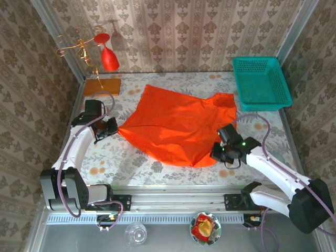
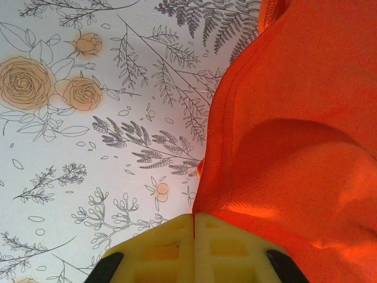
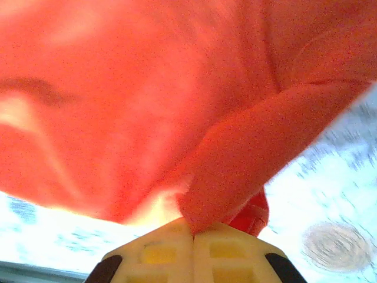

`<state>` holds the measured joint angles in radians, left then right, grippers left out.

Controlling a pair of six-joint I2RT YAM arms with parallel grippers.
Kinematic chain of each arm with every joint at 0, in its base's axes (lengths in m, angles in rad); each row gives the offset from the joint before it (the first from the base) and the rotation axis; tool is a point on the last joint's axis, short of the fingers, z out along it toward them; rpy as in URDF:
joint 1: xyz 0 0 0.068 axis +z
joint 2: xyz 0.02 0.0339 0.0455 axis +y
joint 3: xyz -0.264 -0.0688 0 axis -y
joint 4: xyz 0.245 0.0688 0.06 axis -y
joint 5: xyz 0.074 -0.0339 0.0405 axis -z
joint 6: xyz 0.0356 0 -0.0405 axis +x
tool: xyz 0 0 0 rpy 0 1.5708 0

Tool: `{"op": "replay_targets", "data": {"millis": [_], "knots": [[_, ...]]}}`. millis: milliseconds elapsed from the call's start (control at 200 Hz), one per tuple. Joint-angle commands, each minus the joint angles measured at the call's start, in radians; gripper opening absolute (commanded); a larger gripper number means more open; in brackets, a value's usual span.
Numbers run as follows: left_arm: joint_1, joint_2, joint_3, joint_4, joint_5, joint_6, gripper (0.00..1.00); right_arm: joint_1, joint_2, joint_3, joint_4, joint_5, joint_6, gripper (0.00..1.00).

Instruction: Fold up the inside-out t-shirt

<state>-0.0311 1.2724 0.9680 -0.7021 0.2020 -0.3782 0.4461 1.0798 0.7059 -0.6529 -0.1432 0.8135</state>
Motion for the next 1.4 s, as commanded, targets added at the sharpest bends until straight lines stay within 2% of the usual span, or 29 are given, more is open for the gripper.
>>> {"op": "replay_targets", "data": {"millis": [0,110,170,230,280,330,430,665,770,960,1130,1395], "knots": [[0.011,0.0,0.005,0.014,0.005,0.022,0.0,-0.054,0.1,0.133,0.058,-0.003,-0.071,0.0],[0.019,0.022,0.011,0.02,0.001,0.033,0.0,-0.118,0.275,0.269,0.093,-0.008,-0.13,0.0],[0.027,0.037,0.019,0.019,0.0,0.041,0.0,-0.134,0.378,0.358,0.055,0.045,-0.162,0.0],[0.034,0.051,0.026,0.013,0.009,0.046,0.0,-0.135,0.448,0.442,-0.013,0.132,-0.19,0.1],[0.041,0.067,0.034,0.004,0.015,0.05,0.0,-0.134,0.48,0.485,-0.052,0.17,-0.205,0.26],[0.043,0.079,0.044,-0.008,0.014,0.054,0.0,-0.134,0.486,0.502,-0.071,0.179,-0.219,0.32],[0.045,0.091,0.051,-0.02,0.014,0.061,0.0,-0.133,0.428,0.454,-0.057,0.156,-0.227,0.35],[0.047,0.109,0.052,-0.014,0.029,0.058,0.0,-0.129,0.288,0.206,0.038,-0.076,-0.281,0.43],[0.047,0.113,0.052,-0.016,0.033,0.059,0.0,-0.129,0.291,0.111,0.111,-0.132,-0.315,0.48],[0.046,0.11,0.049,-0.016,0.034,0.059,0.0,-0.129,0.401,0.062,0.264,-0.207,-0.359,0.49],[0.047,0.102,0.047,-0.017,0.034,0.056,0.0,-0.13,0.456,0.059,0.309,-0.22,-0.364,0.48],[0.048,0.079,0.064,-0.031,0.036,0.054,0.0,-0.128,0.344,0.058,0.256,-0.268,-0.297,0.28]]}}
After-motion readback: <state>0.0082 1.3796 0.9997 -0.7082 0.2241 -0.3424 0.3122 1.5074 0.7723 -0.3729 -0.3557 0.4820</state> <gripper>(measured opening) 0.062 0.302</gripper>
